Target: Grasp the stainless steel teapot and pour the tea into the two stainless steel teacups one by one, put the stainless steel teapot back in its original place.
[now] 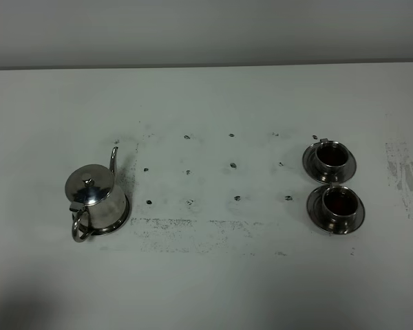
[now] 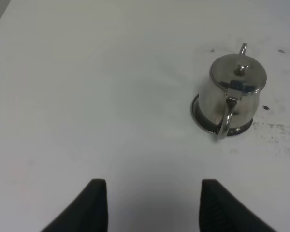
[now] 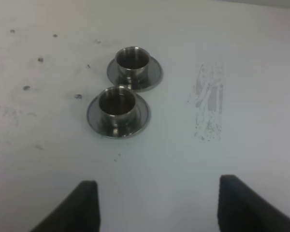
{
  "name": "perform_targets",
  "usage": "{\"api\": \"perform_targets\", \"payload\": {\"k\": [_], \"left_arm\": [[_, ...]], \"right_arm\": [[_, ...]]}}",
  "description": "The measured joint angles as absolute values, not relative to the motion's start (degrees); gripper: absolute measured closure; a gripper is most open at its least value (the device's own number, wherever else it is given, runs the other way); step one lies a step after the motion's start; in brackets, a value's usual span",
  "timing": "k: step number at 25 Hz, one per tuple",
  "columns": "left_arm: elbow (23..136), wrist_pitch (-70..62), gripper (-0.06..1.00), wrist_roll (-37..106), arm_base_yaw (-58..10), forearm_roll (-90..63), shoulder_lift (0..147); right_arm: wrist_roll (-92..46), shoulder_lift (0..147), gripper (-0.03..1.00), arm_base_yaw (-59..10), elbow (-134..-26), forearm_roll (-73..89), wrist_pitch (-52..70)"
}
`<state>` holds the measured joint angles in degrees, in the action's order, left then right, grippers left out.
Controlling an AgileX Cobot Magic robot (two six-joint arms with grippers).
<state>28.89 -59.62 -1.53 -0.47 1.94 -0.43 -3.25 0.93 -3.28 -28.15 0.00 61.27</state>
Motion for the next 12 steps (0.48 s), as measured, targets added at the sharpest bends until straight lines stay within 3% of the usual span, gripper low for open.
{"api": "perform_targets", "payload": {"k": [12], "left_arm": [[28.9, -59.6, 0.52, -1.5, -0.5, 1.8, -0.4]], "right_arm": [[-3.2, 0.9, 0.46, -3.3, -28.1, 0.0, 61.3]]}}
